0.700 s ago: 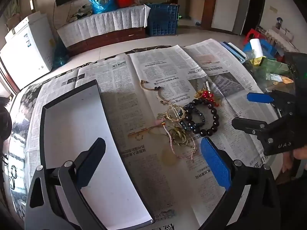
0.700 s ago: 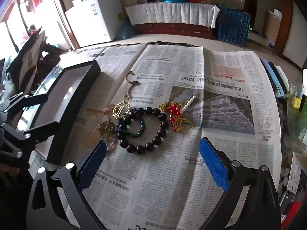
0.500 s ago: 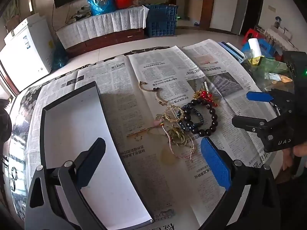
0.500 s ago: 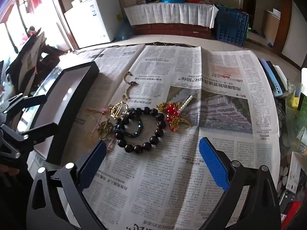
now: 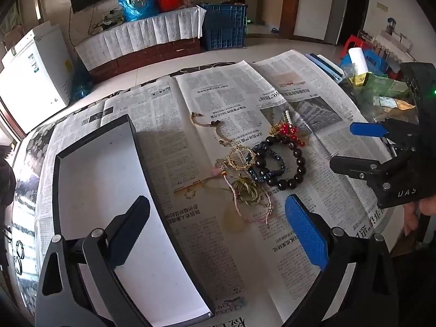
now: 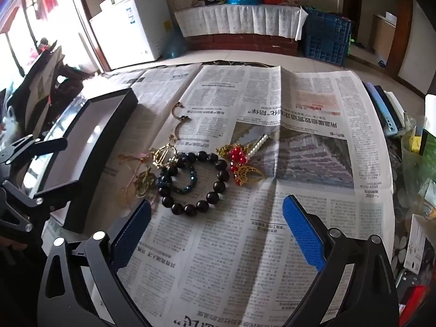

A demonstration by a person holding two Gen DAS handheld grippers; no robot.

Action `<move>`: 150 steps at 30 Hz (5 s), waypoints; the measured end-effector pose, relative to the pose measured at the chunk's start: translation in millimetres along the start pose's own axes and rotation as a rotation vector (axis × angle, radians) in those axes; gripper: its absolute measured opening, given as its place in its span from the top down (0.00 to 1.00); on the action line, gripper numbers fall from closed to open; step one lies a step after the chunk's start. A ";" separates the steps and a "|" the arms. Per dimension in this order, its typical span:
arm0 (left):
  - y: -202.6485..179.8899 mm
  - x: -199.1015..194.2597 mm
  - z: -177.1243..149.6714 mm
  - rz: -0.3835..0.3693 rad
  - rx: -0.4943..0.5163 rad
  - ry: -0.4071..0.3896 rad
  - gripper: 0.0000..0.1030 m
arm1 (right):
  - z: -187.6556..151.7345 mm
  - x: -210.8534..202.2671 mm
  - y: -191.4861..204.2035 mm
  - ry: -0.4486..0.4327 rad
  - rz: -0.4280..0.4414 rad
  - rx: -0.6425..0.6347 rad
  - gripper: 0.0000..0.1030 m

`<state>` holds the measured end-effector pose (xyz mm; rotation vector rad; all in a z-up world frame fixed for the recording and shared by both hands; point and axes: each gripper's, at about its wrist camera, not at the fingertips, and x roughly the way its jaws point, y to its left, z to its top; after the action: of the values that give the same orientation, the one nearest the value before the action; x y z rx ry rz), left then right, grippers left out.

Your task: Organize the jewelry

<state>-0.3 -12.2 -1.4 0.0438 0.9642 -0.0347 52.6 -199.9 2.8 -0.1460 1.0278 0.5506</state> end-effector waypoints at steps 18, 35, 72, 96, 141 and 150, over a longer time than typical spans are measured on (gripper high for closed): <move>-2.6 0.8 -3.2 -0.003 0.011 0.002 0.05 | -0.4 -0.9 -1.5 -0.003 -0.007 -0.004 0.05; -14.9 2.1 -8.4 -0.074 0.056 -0.008 0.10 | -1.3 0.7 -4.4 -0.003 -0.018 -0.007 0.05; -31.6 72.1 -18.6 -0.067 0.079 0.177 0.63 | -0.1 1.0 -9.4 -0.007 -0.017 0.004 0.05; 6.5 -6.8 -1.5 -0.227 0.020 -0.035 0.96 | 2.2 8.4 -0.3 0.008 -0.019 -0.008 0.05; 25.7 -34.5 20.5 -0.209 -0.016 -0.169 0.96 | 8.0 62.3 59.8 0.034 0.062 -0.283 0.86; 26.7 -34.5 21.5 -0.210 -0.021 -0.169 0.96 | 21.2 34.8 42.5 -0.016 0.140 -0.170 0.86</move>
<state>-1.0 13.7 39.8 -0.0784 0.7974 -0.2183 61.5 -143.0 -9.6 -0.2204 0.9801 0.7654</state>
